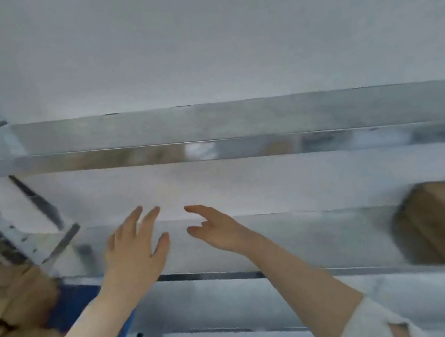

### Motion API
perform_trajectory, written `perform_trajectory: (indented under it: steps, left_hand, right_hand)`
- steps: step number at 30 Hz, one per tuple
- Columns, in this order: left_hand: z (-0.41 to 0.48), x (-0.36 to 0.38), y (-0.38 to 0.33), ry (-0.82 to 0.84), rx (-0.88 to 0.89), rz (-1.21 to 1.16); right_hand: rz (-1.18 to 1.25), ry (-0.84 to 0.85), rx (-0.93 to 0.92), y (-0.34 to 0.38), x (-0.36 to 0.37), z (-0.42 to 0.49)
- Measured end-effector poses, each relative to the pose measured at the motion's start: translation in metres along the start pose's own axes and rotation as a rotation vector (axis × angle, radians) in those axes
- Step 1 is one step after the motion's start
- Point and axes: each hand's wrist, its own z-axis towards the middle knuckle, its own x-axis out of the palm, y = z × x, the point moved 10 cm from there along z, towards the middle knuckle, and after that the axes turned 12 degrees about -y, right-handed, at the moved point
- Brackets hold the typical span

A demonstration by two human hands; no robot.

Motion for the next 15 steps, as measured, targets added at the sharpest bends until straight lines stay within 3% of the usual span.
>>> perform_trajectory:
  steps: [8, 15]
  left_hand:
    - [-0.055, 0.154, -0.262, 0.403, 0.289, -0.175]
    - [-0.124, 0.209, -0.445, 0.534, 0.44, -0.274]
  right_hand:
    - [-0.053, -0.628, 0.262, -0.133, -0.305, -0.185]
    - [-0.11, -0.852, 0.41, -0.215, -0.446, -0.314]
